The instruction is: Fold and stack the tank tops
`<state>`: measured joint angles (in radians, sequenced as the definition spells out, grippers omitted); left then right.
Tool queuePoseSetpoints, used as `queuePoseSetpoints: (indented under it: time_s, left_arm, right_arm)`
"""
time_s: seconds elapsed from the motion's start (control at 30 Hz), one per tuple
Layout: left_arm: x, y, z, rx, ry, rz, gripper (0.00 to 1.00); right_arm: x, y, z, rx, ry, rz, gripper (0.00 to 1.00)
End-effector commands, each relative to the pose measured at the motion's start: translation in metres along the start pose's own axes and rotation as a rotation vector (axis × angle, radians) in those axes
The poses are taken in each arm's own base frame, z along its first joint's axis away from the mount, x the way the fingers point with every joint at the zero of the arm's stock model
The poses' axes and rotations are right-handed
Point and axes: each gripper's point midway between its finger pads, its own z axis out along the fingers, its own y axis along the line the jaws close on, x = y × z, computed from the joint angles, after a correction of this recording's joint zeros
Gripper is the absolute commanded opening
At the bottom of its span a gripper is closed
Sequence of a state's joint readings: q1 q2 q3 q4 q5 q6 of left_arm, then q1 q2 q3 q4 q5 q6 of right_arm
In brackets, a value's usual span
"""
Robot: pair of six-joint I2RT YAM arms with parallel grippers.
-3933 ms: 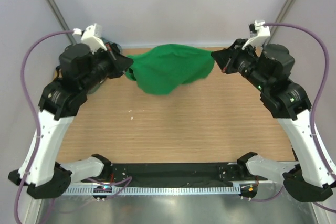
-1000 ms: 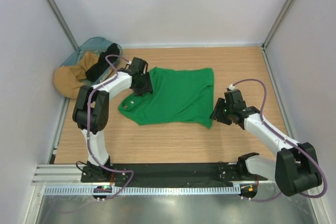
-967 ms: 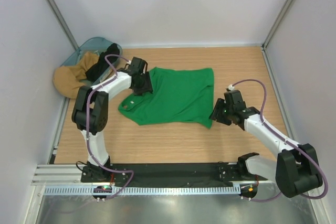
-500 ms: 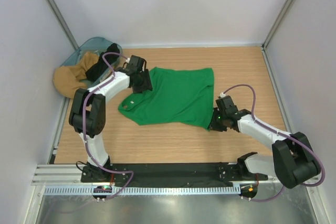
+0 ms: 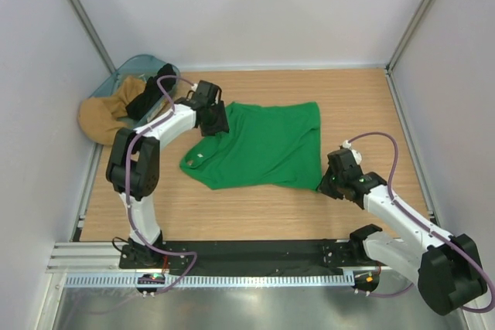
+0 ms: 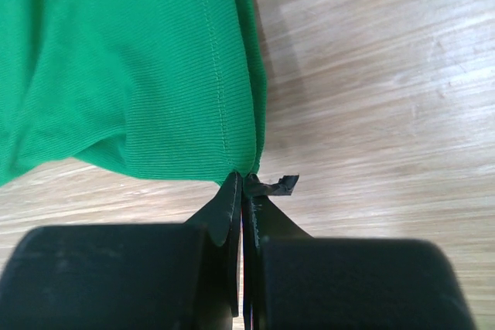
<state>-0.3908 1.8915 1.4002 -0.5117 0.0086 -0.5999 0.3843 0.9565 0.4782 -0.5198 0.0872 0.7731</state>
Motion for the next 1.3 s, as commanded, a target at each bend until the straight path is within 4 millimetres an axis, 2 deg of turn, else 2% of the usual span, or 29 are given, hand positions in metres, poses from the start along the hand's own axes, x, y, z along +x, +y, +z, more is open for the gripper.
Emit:
queuePoseSetpoints:
  time_s: [0.0, 0.27, 0.33, 0.37, 0.4, 0.47, 0.6, 0.63, 0.7, 0.73, 0.8, 0.9, 0.97, 1.0, 1.07, 1.17, 1.2, 1.23, 1.27]
  left_arm:
    - [-0.009, -0.022, 0.006, 0.037, -0.014, 0.011, 0.5]
    - [0.004, -0.022, 0.032, 0.018, 0.039, 0.008, 0.43]
    - [0.006, -0.022, 0.034, 0.021, 0.047, 0.008, 0.37]
    - [0.006, -0.022, 0.035, 0.02, 0.05, 0.008, 0.31]
    - [0.005, -0.022, 0.034, 0.021, 0.049, 0.013, 0.16]
    - [0.002, -0.021, 0.032, 0.018, 0.037, 0.021, 0.0]
    - [-0.022, -0.007, 0.011, 0.058, 0.002, -0.038, 0.0]
    - [-0.041, 0.004, 0.001, 0.081, -0.03, -0.081, 0.0]
    - [-0.055, 0.012, -0.009, 0.127, -0.035, -0.135, 0.0]
    - [-0.071, 0.027, -0.016, 0.13, -0.064, -0.176, 0.0]
    - [-0.089, 0.033, -0.024, 0.158, -0.09, -0.22, 0.0]
    - [-0.117, 0.059, -0.025, 0.152, -0.132, -0.296, 0.0]
    - [-0.123, 0.068, -0.015, 0.143, -0.125, -0.33, 0.0]
    - [-0.133, 0.072, -0.015, 0.149, -0.143, -0.353, 0.0]
    - [-0.136, 0.077, -0.003, 0.145, -0.135, -0.376, 0.0]
    - [-0.148, 0.082, 0.004, 0.143, -0.156, -0.398, 0.13]
    - [-0.151, 0.084, 0.008, 0.138, -0.157, -0.401, 0.37]
    - [-0.152, 0.084, 0.01, 0.136, -0.155, -0.405, 0.48]
    - [-0.152, 0.084, 0.01, 0.136, -0.152, -0.404, 0.54]
  right_arm:
    - [0.006, -0.009, 0.004, 0.045, 0.015, 0.02, 0.01]
    - [0.007, -0.011, 0.008, 0.052, 0.014, 0.017, 0.01]
    - [0.007, -0.012, 0.008, 0.053, 0.013, 0.017, 0.01]
    - [0.007, -0.011, 0.008, 0.053, 0.011, 0.018, 0.01]
    - [0.005, -0.012, 0.007, 0.056, 0.006, 0.021, 0.01]
    - [0.005, -0.013, 0.007, 0.062, 0.003, 0.028, 0.01]
    - [0.005, -0.016, 0.005, 0.074, -0.006, 0.04, 0.01]
    - [0.006, -0.017, 0.005, 0.078, -0.003, 0.041, 0.01]
    - [0.008, -0.018, 0.006, 0.082, 0.005, 0.043, 0.01]
    - [0.009, -0.016, 0.006, 0.07, 0.012, 0.047, 0.01]
    - [0.013, -0.017, 0.008, 0.066, 0.021, 0.053, 0.01]
    - [0.018, -0.016, 0.008, 0.054, 0.041, 0.066, 0.01]
    - [0.02, -0.016, 0.007, 0.05, 0.048, 0.069, 0.01]
    - [0.022, -0.017, 0.006, 0.056, 0.052, 0.07, 0.01]
    - [0.021, -0.018, 0.004, 0.056, 0.048, 0.068, 0.01]
    - [0.021, -0.019, 0.003, 0.065, 0.049, 0.067, 0.01]
    - [0.02, -0.02, 0.002, 0.067, 0.047, 0.066, 0.01]
    - [0.021, -0.02, 0.003, 0.069, 0.049, 0.06, 0.01]
    - [0.021, -0.02, 0.003, 0.07, 0.05, 0.061, 0.01]
